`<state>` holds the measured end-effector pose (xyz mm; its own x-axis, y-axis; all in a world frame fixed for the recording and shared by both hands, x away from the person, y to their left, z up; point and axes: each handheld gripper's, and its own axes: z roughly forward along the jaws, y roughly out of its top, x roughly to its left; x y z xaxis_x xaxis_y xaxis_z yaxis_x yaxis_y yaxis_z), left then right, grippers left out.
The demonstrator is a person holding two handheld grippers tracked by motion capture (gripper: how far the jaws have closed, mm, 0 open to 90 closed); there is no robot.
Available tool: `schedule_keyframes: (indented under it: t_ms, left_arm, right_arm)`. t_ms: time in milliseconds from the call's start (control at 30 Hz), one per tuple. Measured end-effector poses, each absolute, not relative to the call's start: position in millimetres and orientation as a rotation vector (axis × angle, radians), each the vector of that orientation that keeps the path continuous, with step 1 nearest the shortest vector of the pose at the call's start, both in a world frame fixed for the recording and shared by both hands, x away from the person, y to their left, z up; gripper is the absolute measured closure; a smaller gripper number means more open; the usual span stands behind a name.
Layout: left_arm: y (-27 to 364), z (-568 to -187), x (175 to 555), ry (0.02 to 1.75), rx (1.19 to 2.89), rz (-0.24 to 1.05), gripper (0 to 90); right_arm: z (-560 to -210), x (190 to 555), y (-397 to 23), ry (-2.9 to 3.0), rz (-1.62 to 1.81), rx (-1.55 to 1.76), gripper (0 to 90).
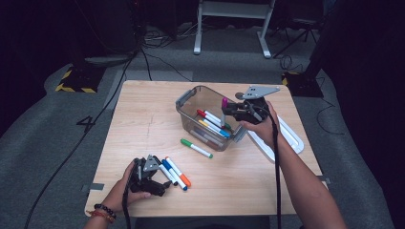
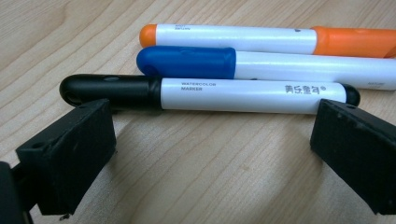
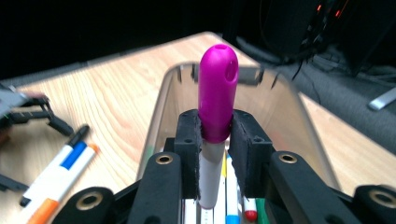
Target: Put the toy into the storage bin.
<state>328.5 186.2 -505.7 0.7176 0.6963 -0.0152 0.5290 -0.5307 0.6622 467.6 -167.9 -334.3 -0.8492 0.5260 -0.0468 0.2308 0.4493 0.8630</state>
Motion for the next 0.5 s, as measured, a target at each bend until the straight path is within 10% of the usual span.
schedule_keyframes:
  t_ms: [500]
  left_arm:
    - [186, -506, 328, 0.926, 2.263, 0.33, 0.5]
  right_arm:
    - [-371, 493, -138, 2.645, 1.112, 0.636, 73.7]
